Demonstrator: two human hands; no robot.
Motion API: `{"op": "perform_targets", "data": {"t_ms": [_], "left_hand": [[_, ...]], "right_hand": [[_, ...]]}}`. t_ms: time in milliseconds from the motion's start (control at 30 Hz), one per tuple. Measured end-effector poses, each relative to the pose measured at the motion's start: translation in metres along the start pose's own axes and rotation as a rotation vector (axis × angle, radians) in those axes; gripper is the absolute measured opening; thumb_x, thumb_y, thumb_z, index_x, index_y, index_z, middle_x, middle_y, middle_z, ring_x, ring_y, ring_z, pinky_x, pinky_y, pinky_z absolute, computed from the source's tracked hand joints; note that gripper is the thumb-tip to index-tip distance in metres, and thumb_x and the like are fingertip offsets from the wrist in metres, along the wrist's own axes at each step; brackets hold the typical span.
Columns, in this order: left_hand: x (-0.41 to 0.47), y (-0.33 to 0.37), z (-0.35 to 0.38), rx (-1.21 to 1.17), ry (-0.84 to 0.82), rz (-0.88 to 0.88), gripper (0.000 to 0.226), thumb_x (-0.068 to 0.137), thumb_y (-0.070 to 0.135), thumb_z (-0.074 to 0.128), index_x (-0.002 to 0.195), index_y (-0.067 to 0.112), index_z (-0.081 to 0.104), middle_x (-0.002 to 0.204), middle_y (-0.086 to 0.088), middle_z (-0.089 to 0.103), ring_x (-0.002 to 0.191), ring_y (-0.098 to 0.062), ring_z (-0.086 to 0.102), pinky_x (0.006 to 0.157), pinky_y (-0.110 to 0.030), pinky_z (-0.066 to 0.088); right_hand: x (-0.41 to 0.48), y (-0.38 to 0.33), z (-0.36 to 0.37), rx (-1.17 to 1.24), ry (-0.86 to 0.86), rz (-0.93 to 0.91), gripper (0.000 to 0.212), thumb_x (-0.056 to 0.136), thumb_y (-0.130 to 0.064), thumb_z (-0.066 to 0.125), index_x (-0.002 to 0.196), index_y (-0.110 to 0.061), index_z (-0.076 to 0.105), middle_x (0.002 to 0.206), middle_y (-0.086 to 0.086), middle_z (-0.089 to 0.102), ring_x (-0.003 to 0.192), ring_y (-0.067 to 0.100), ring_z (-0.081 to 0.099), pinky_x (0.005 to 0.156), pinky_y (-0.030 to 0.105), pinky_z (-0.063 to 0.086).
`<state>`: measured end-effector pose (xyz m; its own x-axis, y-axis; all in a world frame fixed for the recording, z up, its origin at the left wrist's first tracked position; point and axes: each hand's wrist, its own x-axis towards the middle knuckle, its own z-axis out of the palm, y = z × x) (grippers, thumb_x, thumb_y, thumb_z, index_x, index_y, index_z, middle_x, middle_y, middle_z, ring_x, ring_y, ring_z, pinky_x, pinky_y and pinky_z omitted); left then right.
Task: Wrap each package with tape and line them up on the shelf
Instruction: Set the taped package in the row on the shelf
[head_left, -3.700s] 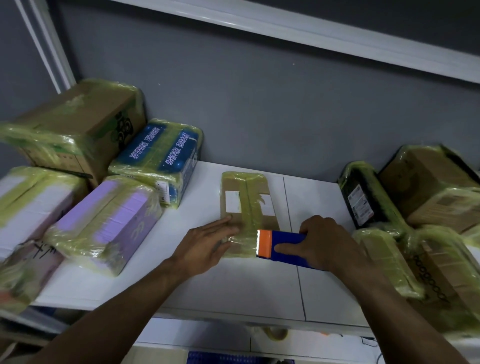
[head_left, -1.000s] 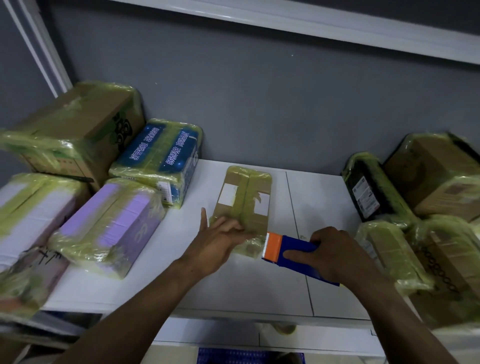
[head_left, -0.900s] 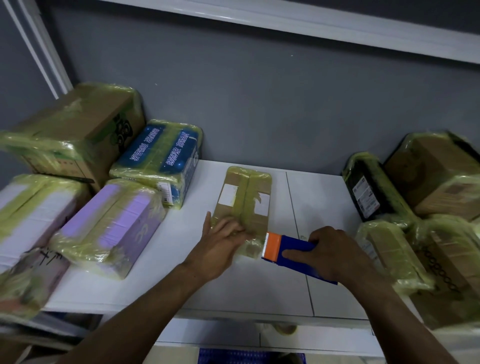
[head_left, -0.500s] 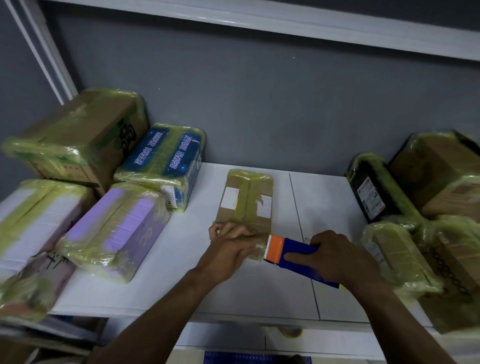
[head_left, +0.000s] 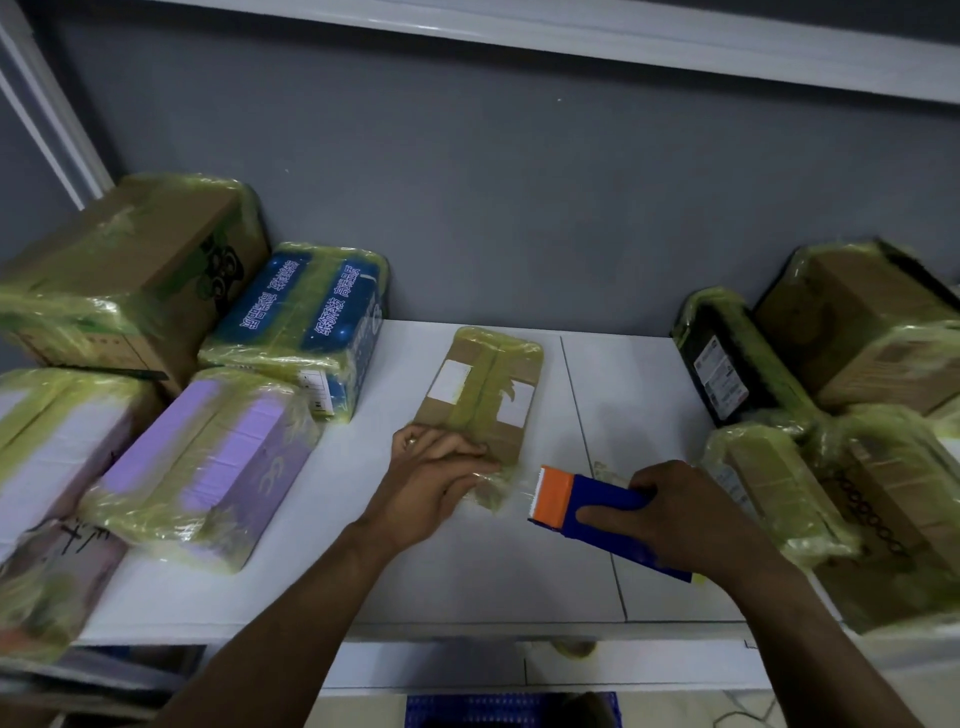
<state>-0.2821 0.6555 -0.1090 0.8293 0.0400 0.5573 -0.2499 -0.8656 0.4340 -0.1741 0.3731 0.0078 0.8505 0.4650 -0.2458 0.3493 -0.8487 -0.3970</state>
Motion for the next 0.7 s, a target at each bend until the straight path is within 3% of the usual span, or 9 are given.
{"op": "perform_targets", "data": {"t_ms": [133,267,333,433,500,600,633,700], "left_hand": [[0.001,-0.003,-0.002,-0.016,0.004,0.012,0.029,0.103,0.047,0.051,0.119,0.037,0.073,0.12,0.017,0.064,0.123,-0.013,0.053,0.112,-0.034,0.017],[-0.004,0.006,0.003,0.003,0.015,-0.071,0.027,0.1,0.043,0.053,0.115,0.034,0.074,0.124,0.014,0.064,0.134,-0.014,0.049,0.119,-0.063,0.0],[-0.007,0.012,0.006,0.007,0.017,-0.138,0.026,0.095,0.051,0.058,0.113,0.038,0.073,0.129,0.02,0.061,0.141,-0.012,0.041,0.117,-0.069,-0.008],[-0.002,0.019,0.011,-0.008,0.051,-0.243,0.042,0.081,0.076,0.061,0.101,0.042,0.073,0.123,0.029,0.057,0.138,0.001,0.036,0.118,-0.06,-0.012],[0.003,0.022,0.013,-0.035,0.1,-0.286,0.047,0.077,0.082,0.056,0.093,0.042,0.075,0.115,0.03,0.057,0.131,0.003,0.038,0.118,-0.058,-0.007],[0.006,0.021,0.015,-0.111,0.146,-0.266,0.041,0.077,0.074,0.066,0.092,0.038,0.078,0.112,0.027,0.062,0.127,-0.008,0.048,0.116,-0.059,0.018],[0.006,0.021,0.015,-0.129,0.16,-0.246,0.039,0.076,0.07,0.071,0.094,0.036,0.079,0.112,0.025,0.064,0.125,-0.011,0.051,0.114,-0.055,0.025],[0.008,0.021,0.016,-0.118,0.207,-0.205,0.033,0.073,0.06,0.082,0.092,0.033,0.08,0.11,0.024,0.066,0.123,-0.007,0.05,0.114,-0.033,0.025]], "right_hand": [[0.0,0.015,0.004,0.008,0.021,0.028,0.074,0.052,-0.093,0.061,0.07,-0.02,0.064,0.067,-0.003,0.066,0.062,0.011,0.067,0.06,0.026,0.052],[0.005,0.016,0.013,-0.094,0.048,0.043,0.061,0.067,-0.086,0.067,0.073,-0.026,0.059,0.068,-0.01,0.061,0.062,0.003,0.062,0.055,0.018,0.041],[0.007,0.014,0.016,-0.133,0.065,0.052,0.062,0.066,-0.087,0.066,0.072,-0.026,0.058,0.066,-0.012,0.058,0.058,0.0,0.057,0.05,0.015,0.035],[0.011,0.008,0.021,-0.186,0.074,0.053,0.062,0.067,-0.089,0.064,0.071,-0.028,0.052,0.064,-0.014,0.053,0.053,-0.003,0.052,0.046,0.013,0.029],[0.016,0.006,0.026,-0.189,0.071,0.047,0.061,0.069,-0.087,0.065,0.074,-0.028,0.053,0.067,-0.014,0.054,0.055,-0.002,0.053,0.046,0.014,0.032],[0.026,0.003,0.036,-0.149,0.064,0.044,0.068,0.071,-0.084,0.066,0.085,-0.018,0.06,0.076,-0.006,0.061,0.066,0.009,0.063,0.057,0.022,0.049],[0.028,0.0,0.039,-0.152,0.062,0.042,0.07,0.071,-0.085,0.066,0.088,-0.017,0.06,0.078,-0.004,0.062,0.069,0.012,0.065,0.062,0.025,0.054],[0.033,-0.005,0.042,-0.179,0.07,0.037,0.072,0.071,-0.085,0.065,0.089,-0.016,0.06,0.079,-0.003,0.061,0.071,0.014,0.065,0.065,0.028,0.055]]}}
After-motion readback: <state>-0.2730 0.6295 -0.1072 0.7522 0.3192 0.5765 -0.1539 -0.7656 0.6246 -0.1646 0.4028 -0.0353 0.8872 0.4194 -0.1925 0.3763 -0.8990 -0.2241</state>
